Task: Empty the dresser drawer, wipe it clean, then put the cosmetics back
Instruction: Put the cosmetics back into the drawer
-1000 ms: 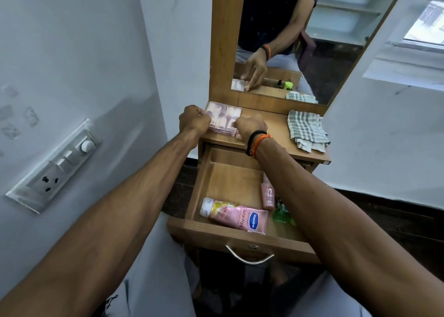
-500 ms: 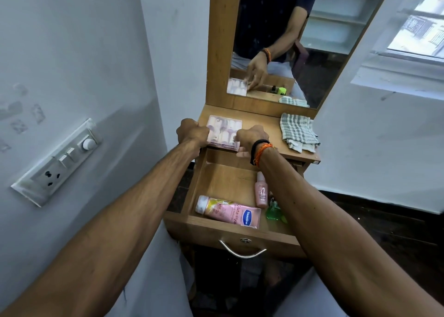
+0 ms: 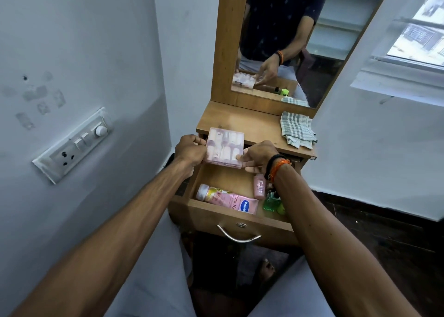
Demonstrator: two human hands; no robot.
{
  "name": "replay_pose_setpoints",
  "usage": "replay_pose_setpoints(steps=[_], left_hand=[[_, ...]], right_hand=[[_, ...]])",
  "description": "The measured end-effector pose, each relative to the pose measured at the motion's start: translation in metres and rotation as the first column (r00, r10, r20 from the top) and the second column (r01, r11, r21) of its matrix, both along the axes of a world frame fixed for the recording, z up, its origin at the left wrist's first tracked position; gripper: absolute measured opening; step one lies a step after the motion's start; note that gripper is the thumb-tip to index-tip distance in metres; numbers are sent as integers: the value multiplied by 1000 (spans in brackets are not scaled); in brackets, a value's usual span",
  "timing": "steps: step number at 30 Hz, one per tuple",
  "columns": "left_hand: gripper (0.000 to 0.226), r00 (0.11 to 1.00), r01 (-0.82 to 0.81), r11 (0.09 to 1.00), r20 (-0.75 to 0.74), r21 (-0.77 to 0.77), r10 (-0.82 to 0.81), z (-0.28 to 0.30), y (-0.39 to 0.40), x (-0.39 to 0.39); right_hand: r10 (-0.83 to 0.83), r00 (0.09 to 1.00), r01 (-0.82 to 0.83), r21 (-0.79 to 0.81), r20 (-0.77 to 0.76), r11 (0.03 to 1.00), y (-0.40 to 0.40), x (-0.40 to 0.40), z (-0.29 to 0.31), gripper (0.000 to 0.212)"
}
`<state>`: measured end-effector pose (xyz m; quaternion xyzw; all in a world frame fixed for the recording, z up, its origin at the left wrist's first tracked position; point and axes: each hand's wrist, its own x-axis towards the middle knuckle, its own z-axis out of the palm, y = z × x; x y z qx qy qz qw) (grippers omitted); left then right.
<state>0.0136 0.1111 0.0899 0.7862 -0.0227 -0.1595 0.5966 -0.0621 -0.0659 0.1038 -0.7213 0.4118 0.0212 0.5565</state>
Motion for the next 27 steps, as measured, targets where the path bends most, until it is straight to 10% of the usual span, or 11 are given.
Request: replay_pose_setpoints(steps=[27], left_hand=[[14,933,320,878,45,356,-358,-31,-30,-33]], right_hand=[[98,983,-120,-139,-155,983,-9,0,-76,15]])
